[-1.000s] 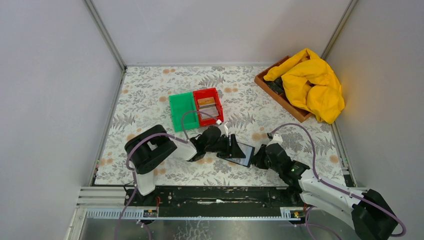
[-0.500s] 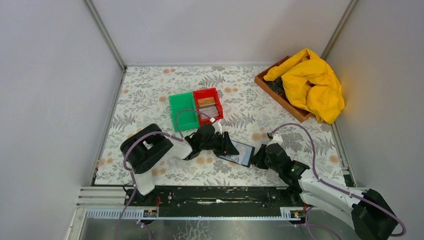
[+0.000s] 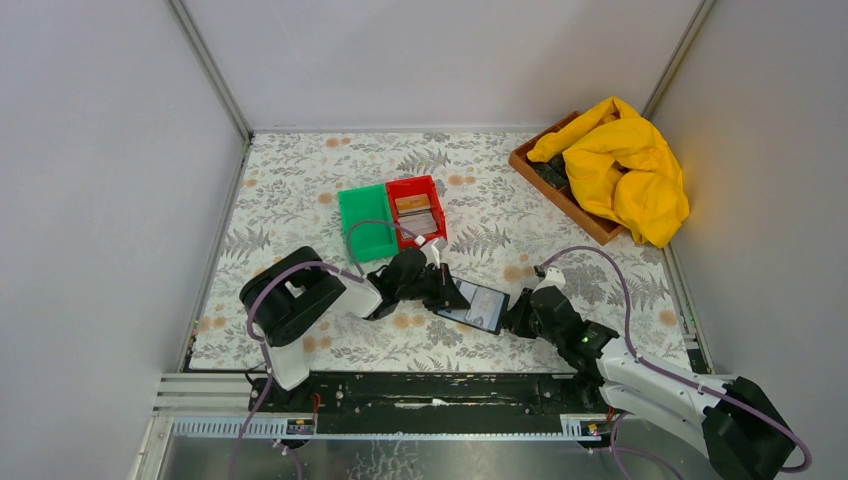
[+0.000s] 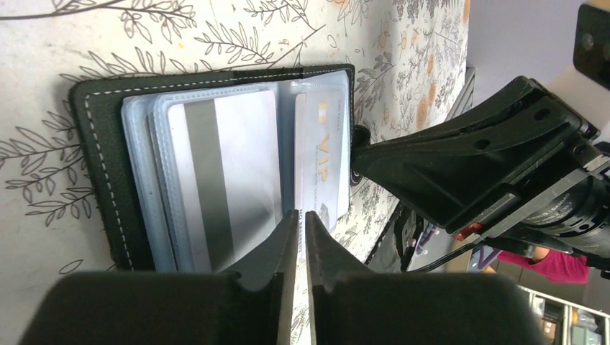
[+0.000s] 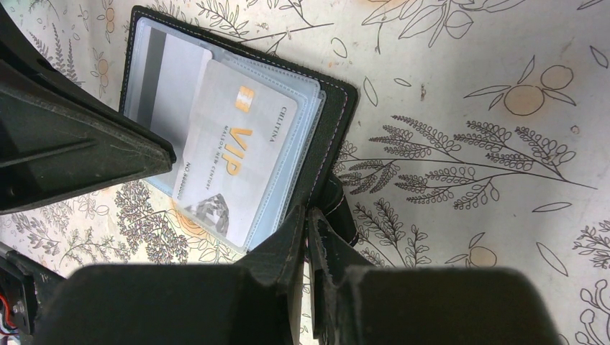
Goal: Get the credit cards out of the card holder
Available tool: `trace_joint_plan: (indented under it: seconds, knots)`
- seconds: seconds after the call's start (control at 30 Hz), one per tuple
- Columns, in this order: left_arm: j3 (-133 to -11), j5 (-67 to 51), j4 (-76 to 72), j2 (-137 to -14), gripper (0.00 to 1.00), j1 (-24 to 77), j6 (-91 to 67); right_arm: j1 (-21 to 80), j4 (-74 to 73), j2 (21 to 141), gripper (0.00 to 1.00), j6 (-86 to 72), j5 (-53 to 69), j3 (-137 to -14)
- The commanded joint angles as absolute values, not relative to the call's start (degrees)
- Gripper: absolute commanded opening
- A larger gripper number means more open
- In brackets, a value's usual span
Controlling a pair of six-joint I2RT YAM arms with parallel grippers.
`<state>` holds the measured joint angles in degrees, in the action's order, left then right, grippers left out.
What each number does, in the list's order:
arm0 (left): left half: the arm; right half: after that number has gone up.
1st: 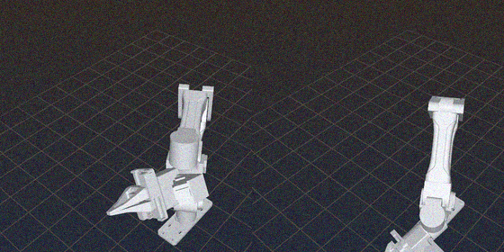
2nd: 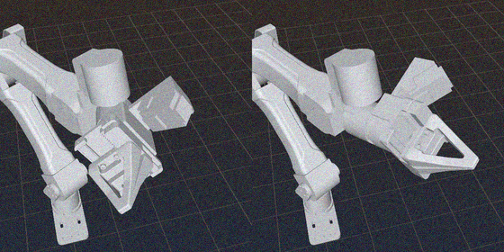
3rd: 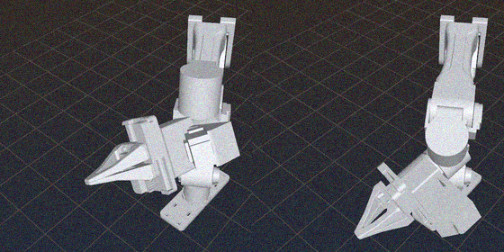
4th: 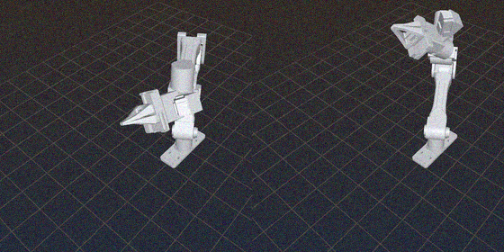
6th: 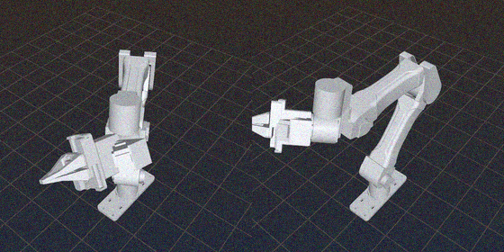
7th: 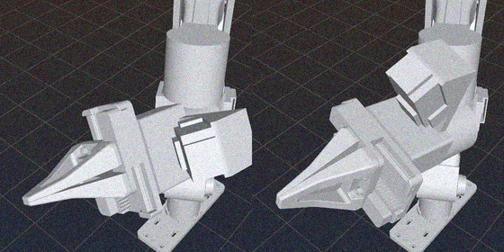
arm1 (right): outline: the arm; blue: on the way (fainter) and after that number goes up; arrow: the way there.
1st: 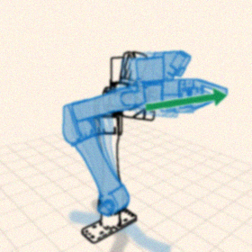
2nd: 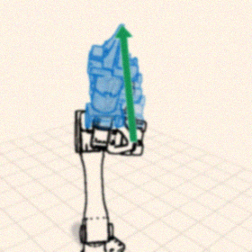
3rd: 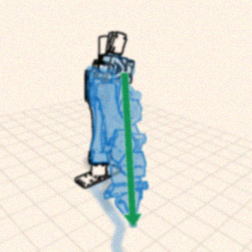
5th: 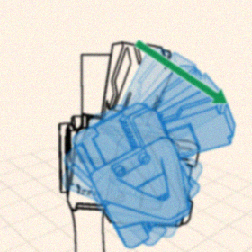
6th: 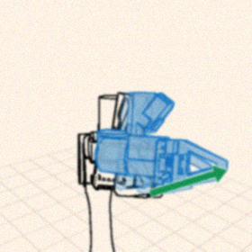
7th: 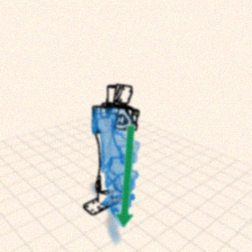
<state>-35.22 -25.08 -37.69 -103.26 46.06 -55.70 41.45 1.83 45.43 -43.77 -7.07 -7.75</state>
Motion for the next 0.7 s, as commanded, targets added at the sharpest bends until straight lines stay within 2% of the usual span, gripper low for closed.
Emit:
trace_joint_plan:
  seconds: [0.0, 0.1, 0.13, 0.23, 0.33, 0.43, 0.6, 0.67]
  knots:
    - [-34.72, -25.05, -41.32, -103.77, 0.12, 45.66, -55.87, 41.48, -0.53, 46.51, 0.11, -43.67, -7.56, -8.00]
    - [-34.69, -25.94, -42.81, -104.59, 0.01, 45.62, -56.30, 41.48, -0.48, 46.50, 0.11, -43.68, -7.54, -7.98]
    - [-34.76, -26.32, -43.10, -104.95, 0.02, 45.62, -56.74, 41.48, -0.57, 46.45, 0.11, -43.68, -7.49, -8.00]
    - [-35.13, -26.15, -41.85, -105.41, 0.23, 45.63, -56.80, 41.48, -0.70, 46.40, 0.11, -43.68, -7.53, -7.96]
    - [-35.16, -21.48, -36.36, -103.60, 0.39, 45.62, -54.59, 41.48, -0.66, 46.08, 0.12, -43.60, -7.54, -8.00]
    - [-35.57, -18.03, -31.00, -101.48, 0.49, 45.62, -51.75, 41.48, -0.26, 46.21, 0.11, -43.58, -7.38, -7.91]
    - [-37.13, -16.03, -27.66, -100.73, 0.58, 46.64, -49.94, 41.46, 0.09, 47.24, 0.12, -43.19, -7.03, -8.14]
    - [-38.55, -15.93, -26.24, -101.51, 0.67, 47.40, -49.06, 41.48, 0.16, 47.57, 0.12, -43.15, -6.94, -8.25]
